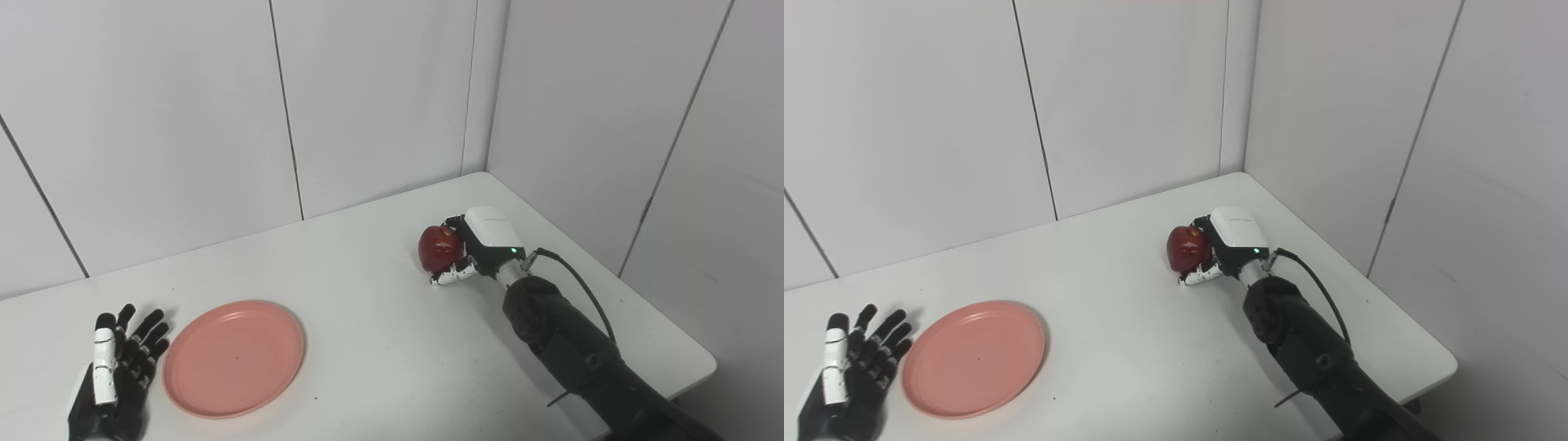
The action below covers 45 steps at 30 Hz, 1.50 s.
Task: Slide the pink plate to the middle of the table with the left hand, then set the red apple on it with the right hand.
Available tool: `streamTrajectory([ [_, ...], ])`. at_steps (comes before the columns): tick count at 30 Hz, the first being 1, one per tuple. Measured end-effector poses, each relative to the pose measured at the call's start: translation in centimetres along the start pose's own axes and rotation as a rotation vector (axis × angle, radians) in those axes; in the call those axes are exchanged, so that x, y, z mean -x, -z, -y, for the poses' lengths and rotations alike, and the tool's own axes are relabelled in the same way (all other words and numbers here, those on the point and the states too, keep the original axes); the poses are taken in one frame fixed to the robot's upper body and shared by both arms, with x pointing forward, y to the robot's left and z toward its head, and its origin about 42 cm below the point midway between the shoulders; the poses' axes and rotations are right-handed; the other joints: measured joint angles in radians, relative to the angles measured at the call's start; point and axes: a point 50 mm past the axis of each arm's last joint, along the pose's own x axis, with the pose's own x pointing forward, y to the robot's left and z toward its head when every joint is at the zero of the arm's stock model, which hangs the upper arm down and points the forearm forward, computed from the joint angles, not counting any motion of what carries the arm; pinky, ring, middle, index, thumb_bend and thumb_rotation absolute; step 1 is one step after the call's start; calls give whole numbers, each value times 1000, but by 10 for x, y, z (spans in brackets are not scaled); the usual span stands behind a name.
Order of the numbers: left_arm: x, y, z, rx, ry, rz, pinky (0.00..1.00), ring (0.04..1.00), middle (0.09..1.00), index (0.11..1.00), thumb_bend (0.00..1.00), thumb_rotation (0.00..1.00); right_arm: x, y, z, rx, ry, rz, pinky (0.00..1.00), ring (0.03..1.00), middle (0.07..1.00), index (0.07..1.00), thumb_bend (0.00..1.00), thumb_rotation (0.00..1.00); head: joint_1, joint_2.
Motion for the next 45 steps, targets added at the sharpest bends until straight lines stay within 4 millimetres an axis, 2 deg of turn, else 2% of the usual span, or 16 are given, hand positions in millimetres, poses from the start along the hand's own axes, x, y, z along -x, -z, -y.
streamTrajectory([
  [8, 0, 0, 0, -1, 1, -1, 945, 913, 896, 1000, 674, 1000, 0, -2, 1, -44, 14, -2, 140, 193, 279, 478, 500, 156, 3, -2],
  [14, 0, 1, 1, -4, 4, -1, 942, 916, 896, 1000, 710, 999, -1, -15, 11, -66, 57, 62, 132, 185, 276, 478, 500, 159, 25, -2],
  [19, -1, 3, 4, -27, 7, 10, 926, 905, 891, 1000, 722, 1000, -4, -33, 26, -84, 88, 129, 124, 178, 271, 479, 499, 160, 67, 0],
  [22, -1, 4, 7, -31, 13, 14, 922, 902, 885, 1000, 776, 985, -5, -40, 31, -99, 95, 156, 112, 166, 257, 479, 500, 158, 91, 2],
  [26, -2, 7, 14, -50, 28, 23, 874, 878, 870, 1000, 707, 1000, -5, -48, 37, -115, 97, 196, 117, 170, 261, 482, 500, 157, 147, 6],
  [32, -4, 11, 28, -29, 46, 25, 889, 879, 871, 1000, 718, 1000, -9, -59, 45, -118, 113, 244, 124, 175, 265, 481, 500, 159, 205, 9],
  [45, -6, 15, 49, -33, 61, 20, 850, 853, 842, 1000, 741, 1000, -12, -78, 36, -128, 53, 284, 131, 187, 278, 480, 501, 162, 342, 23],
])
